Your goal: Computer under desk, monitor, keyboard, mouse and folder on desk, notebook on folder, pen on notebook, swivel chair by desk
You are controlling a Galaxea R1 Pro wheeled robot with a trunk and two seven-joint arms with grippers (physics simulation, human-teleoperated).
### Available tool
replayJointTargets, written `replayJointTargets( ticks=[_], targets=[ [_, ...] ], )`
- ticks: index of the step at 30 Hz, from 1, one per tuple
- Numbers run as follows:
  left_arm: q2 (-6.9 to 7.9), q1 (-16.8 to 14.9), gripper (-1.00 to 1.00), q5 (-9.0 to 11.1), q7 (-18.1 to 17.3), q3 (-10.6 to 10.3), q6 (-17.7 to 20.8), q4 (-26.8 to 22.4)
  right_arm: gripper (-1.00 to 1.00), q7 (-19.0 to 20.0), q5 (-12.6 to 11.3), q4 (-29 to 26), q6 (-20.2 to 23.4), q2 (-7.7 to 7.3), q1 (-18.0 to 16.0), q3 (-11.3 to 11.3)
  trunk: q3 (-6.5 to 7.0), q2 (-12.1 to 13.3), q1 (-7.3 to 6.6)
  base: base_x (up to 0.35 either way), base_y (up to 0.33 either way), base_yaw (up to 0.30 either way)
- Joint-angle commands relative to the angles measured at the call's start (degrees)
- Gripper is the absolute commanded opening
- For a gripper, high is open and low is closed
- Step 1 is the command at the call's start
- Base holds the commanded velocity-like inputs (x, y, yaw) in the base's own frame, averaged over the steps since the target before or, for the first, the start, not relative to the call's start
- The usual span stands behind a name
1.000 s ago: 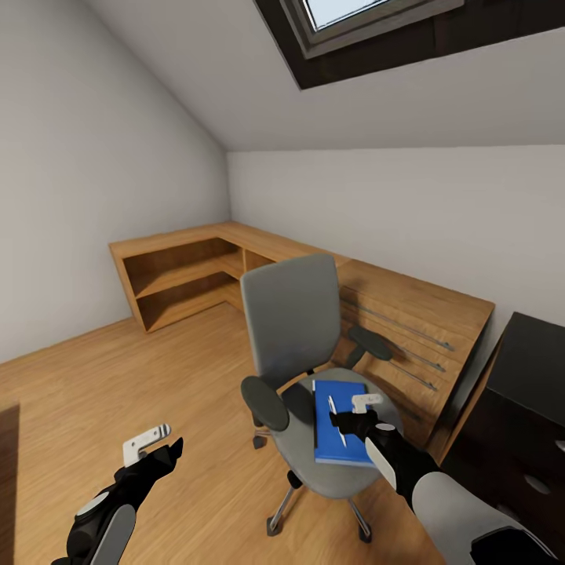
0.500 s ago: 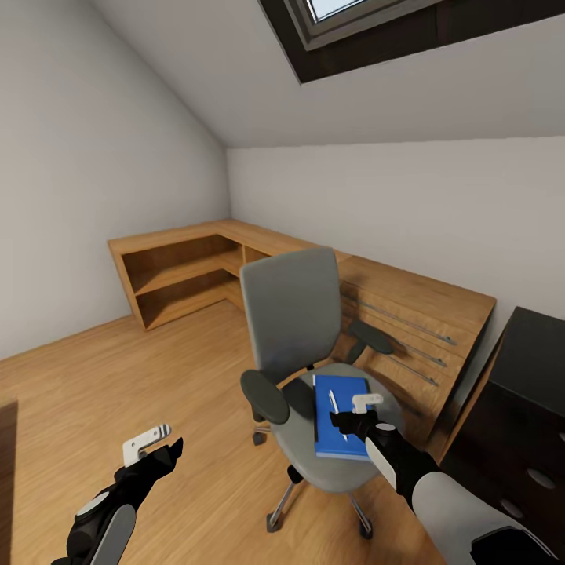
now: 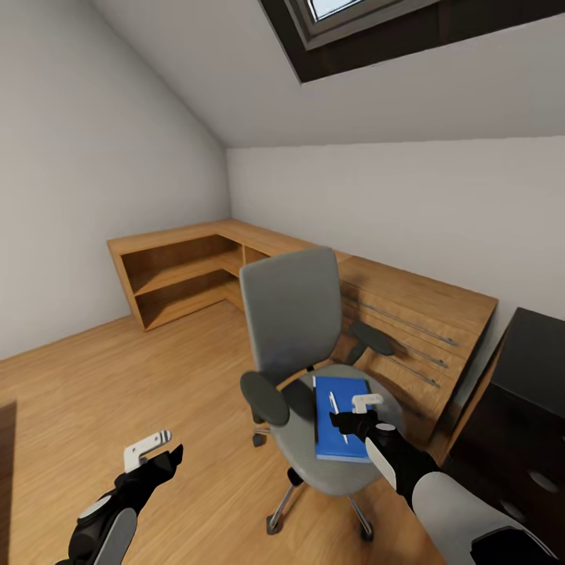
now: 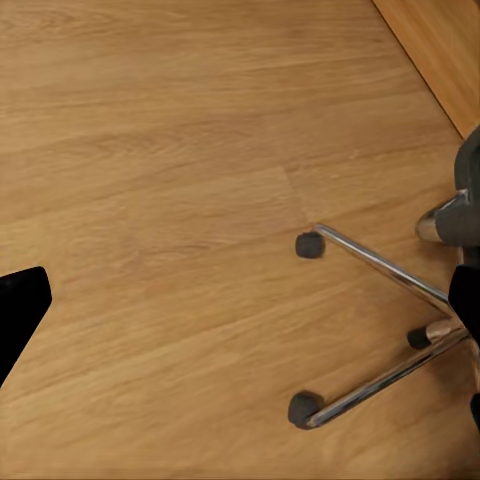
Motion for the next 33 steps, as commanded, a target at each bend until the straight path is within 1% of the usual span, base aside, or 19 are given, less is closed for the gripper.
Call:
replayJointTargets(
  ticks=[1,5,9,33],
  targets=[
    [0.03,0.0,1.0,0.6,0.4,-0.1,0.2,0.2,1.0,0.0,-0.6,-0.1,0.2,-0.03,0.0,0.2,-0.06,0.0,0.01,0.202,0.0,0.0],
    [0.04,0.0,1.0,0.6,0.3,-0.1,0.2,0.5,1.0,0.0,-0.6,-0.1,0.2,-0.03,0.0,0.2,-0.06,0.0,0.01,0.249,0.0,0.0],
    [0.04,0.0,1.0,0.6,0.3,-0.1,0.2,0.6,1.0,0.0,-0.6,-0.1,0.2,-0.03,0.0,0.2,-0.06,0.0,0.01,0.12,0.0,0.0],
    [-0.04,0.0,1.0,0.5,0.3,-0.2,0.2,0.6,1.0,0.1,-0.5,-0.2,0.2,0.11,0.0,0.4,-0.06,0.0,0.01,0.009,0.0,0.0]
  ],
)
